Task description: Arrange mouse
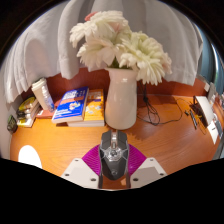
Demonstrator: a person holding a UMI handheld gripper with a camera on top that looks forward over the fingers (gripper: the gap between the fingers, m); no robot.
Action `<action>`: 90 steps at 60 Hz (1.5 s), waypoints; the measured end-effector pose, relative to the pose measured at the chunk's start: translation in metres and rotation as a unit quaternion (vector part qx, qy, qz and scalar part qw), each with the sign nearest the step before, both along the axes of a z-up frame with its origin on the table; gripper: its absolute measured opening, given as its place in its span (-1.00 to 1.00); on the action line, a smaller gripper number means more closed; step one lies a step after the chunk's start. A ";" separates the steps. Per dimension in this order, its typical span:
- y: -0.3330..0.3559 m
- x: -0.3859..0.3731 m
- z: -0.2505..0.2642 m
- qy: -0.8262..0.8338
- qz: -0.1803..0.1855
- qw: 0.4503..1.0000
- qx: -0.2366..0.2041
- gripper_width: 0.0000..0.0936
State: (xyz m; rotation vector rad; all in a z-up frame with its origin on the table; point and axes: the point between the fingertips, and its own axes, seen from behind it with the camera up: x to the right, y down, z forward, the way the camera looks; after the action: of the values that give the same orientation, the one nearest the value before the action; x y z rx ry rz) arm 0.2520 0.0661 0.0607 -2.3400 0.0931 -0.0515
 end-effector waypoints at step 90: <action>-0.087 -0.370 -0.041 0.019 0.090 0.995 -0.042 0.84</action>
State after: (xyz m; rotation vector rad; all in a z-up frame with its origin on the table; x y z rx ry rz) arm -0.1185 -0.0214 0.0195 -2.4247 -0.1046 0.0798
